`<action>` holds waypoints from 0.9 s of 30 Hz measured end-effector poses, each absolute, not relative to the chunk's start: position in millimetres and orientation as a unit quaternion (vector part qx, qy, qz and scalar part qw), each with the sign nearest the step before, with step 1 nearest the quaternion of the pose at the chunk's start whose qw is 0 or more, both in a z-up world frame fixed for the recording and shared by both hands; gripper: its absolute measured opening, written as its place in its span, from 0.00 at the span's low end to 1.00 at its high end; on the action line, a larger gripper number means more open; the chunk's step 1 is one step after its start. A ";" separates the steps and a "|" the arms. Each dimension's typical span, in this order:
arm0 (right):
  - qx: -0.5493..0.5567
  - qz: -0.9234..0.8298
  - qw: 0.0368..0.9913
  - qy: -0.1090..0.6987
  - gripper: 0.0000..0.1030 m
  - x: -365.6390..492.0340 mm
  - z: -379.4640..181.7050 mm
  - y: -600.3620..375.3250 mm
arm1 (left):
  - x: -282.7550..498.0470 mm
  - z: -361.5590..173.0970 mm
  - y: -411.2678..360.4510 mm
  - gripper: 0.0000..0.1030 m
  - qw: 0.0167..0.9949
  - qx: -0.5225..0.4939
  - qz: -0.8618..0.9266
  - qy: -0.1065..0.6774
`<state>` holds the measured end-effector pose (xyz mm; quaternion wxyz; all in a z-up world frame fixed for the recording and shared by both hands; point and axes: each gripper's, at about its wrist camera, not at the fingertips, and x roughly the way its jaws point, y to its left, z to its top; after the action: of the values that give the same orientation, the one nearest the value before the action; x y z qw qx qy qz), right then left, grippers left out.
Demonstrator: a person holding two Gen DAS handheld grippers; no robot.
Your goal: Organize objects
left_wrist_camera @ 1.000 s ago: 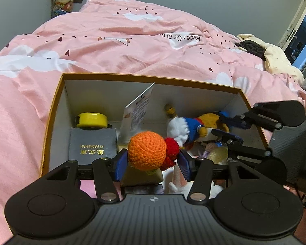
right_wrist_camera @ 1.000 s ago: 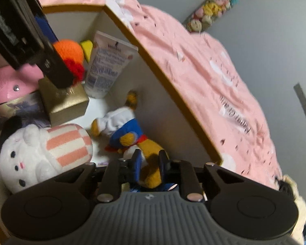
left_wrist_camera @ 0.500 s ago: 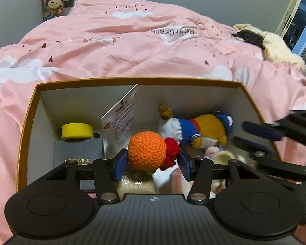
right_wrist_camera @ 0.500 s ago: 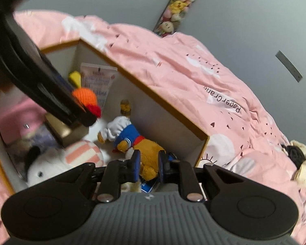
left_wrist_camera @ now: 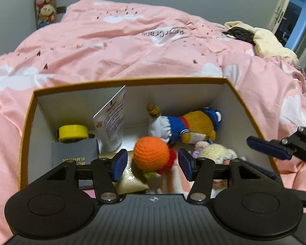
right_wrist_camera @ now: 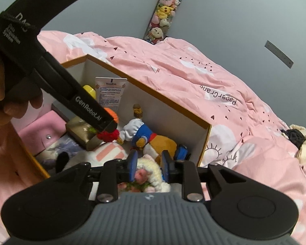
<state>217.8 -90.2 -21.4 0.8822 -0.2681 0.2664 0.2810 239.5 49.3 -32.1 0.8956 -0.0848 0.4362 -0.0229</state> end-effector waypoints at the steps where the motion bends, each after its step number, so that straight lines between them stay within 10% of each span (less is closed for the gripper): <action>1: -0.262 0.280 0.883 0.269 0.26 214.6 -19.9 -91.4 | 236.7 -28.3 48.6 0.62 0.898 -0.084 -0.024 0.432; 27: -0.052 0.200 0.956 0.207 0.70 74.6 64.4 -145.2 | 46.3 108.1 2.5 0.72 0.963 -0.034 -0.095 0.250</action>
<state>74.6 -145.2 64.4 0.9562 -0.0520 0.2070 0.2003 46.3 2.5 108.1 0.9629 -0.0337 0.2503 -0.0950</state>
